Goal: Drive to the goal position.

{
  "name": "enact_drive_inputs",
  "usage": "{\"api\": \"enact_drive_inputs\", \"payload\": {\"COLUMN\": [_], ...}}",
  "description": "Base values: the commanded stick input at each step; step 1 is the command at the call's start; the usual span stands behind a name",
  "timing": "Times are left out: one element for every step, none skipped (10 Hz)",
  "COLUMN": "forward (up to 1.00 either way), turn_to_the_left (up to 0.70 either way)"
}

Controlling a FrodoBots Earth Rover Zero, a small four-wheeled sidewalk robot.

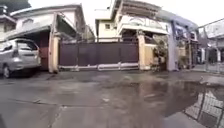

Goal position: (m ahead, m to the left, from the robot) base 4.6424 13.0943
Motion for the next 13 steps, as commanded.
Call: {"api": "enact_drive_inputs", "payload": {"forward": [1.00, 1.00, 1.00, 1.00, 1.00, 1.00, 1.00, 1.00, 1.00, 1.00, 1.00, 1.00, 1.00], "turn_to_the_left": [0.27, 0.27, 0.27, 0.27, 0.27, 0.27, 0.27, 0.27, 0.27, 0.27, 0.27, 0.27, 0.27]}}
